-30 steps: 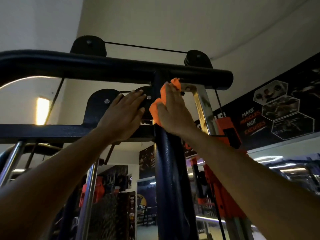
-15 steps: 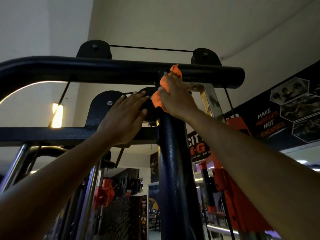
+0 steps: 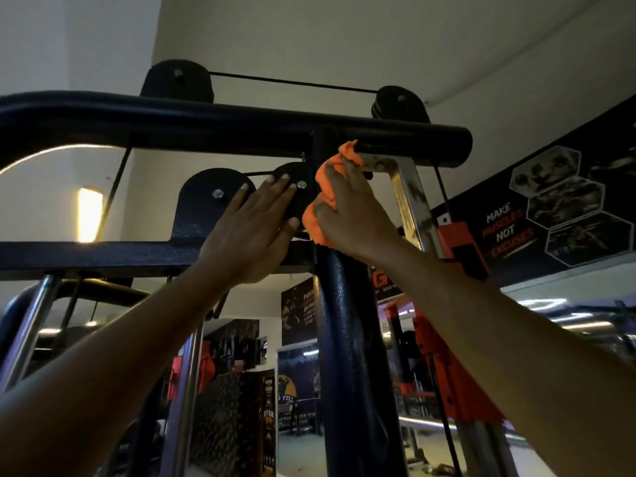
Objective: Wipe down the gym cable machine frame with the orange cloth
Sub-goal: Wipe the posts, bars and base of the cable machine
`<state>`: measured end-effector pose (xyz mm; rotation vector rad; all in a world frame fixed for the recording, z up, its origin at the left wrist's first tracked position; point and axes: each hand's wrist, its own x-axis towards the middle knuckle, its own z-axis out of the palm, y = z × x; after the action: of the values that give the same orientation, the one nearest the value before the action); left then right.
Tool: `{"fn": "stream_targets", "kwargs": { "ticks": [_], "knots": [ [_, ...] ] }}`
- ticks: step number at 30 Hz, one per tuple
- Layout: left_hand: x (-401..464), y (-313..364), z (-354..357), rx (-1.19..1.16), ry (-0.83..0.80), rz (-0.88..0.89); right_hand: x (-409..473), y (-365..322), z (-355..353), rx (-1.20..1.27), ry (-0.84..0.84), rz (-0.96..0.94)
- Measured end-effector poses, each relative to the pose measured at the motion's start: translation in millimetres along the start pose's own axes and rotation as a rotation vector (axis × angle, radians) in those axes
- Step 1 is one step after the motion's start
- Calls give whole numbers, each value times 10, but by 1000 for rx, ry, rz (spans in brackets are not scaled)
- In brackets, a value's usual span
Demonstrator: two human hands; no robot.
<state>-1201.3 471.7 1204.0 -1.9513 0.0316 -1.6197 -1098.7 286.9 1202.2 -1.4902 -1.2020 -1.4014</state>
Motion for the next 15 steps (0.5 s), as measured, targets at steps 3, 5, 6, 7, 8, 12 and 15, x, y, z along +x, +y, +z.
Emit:
{"fn": "stream_targets", "kwargs": {
  "ticks": [3,5,6,7,8,12,15],
  "knots": [
    [-77,35,10,-15,1,12,-517,-50,131,-42,7,-5],
    [-142,46,38,-3,6,15,-939,-76,208,-105,-15,-7],
    [-165,49,43,2,9,19,-1055,-87,218,-131,-30,-7],
    [-181,59,40,0,6,27,-1067,-87,209,-142,-39,-1],
    [-196,70,30,-9,1,34,-993,-89,187,-145,-39,12],
    [-205,70,-1,-42,-23,52,-378,-117,129,-133,-18,81],
    [-213,64,0,-44,-22,48,-438,-186,210,-191,25,51]
  ]
}}
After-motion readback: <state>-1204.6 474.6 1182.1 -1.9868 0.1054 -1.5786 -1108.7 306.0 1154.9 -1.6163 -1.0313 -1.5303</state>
